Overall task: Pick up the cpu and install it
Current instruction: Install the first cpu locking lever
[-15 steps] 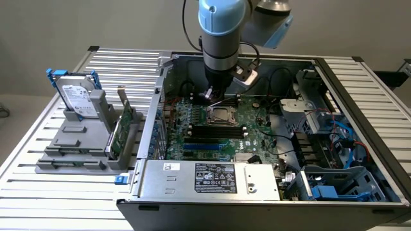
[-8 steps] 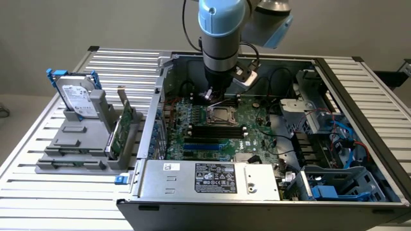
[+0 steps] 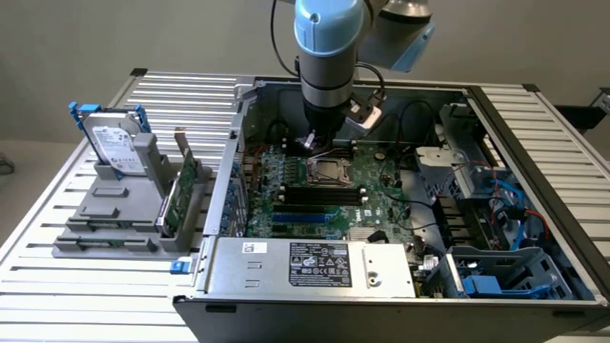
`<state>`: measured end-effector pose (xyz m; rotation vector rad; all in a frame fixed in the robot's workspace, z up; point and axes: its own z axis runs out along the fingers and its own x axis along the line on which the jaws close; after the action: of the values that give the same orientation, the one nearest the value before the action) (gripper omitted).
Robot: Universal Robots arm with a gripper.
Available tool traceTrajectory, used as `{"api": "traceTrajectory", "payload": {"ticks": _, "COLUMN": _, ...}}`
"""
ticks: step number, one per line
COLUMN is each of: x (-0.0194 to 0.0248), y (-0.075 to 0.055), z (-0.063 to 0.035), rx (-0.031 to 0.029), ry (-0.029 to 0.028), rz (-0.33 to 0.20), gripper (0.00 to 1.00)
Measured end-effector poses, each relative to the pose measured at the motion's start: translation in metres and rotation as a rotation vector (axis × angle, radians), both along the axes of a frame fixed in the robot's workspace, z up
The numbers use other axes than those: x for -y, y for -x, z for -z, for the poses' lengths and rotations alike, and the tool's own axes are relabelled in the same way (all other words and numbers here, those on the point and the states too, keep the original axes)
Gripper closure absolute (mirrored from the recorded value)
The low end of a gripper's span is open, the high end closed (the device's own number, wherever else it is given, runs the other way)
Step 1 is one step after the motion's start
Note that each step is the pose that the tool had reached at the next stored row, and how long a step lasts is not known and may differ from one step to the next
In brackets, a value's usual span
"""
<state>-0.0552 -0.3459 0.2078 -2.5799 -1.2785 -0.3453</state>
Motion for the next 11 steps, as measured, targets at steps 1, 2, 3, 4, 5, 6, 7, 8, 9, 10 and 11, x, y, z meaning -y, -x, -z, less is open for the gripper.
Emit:
{"api": "traceTrajectory", "payload": {"ticks": 1, "x": 0.0, "y": 0.0, "z": 0.0003, "rx": -0.0001, "ry": 0.0003, "rz": 0.0, "gripper": 0.89}}
{"api": "traceTrajectory", "payload": {"ticks": 2, "x": 0.0, "y": 0.0, "z": 0.0006, "rx": 0.0, "ry": 0.0006, "rz": 0.0, "gripper": 0.89}}
{"api": "traceTrajectory", "payload": {"ticks": 3, "x": 0.0, "y": 0.0, "z": 0.0009, "rx": 0.0, "ry": 0.0008, "rz": 0.0, "gripper": 0.89}}
{"api": "traceTrajectory", "payload": {"ticks": 4, "x": 0.0, "y": 0.0, "z": 0.0012, "rx": -0.0001, "ry": 0.0013, "rz": 0.0, "gripper": 0.89}}
{"api": "traceTrajectory", "payload": {"ticks": 5, "x": 0.0, "y": 0.0, "z": 0.0014, "rx": -0.0001, "ry": 0.0015, "rz": 0.0, "gripper": 0.89}}
{"api": "traceTrajectory", "payload": {"ticks": 6, "x": 0.0001, "y": 0.0, "z": 0.0016, "rx": -0.0002, "ry": 0.0018, "rz": 0.0, "gripper": 0.89}}
{"api": "traceTrajectory", "payload": {"ticks": 7, "x": 0.0, "y": 0.0, "z": 0.0018, "rx": -0.0001, "ry": 0.0018, "rz": 0.0, "gripper": 0.89}}
{"api": "traceTrajectory", "payload": {"ticks": 8, "x": 0.0, "y": 0.0, "z": 0.0021, "rx": -0.0001, "ry": 0.0017, "rz": 0.0, "gripper": 0.89}}
{"api": "traceTrajectory", "payload": {"ticks": 9, "x": 0.0, "y": 0.0, "z": 0.0024, "rx": 0.0, "ry": 0.0017, "rz": 0.0, "gripper": 0.89}}
{"api": "traceTrajectory", "payload": {"ticks": 10, "x": 0.0, "y": 0.0, "z": 0.0027, "rx": 0.0, "ry": 0.0016, "rz": 0.0, "gripper": 0.89}}
{"api": "traceTrajectory", "payload": {"ticks": 11, "x": 0.0, "y": -0.0002, "z": 0.003, "rx": 0.0, "ry": 0.0016, "rz": 0.0, "gripper": 0.89}}
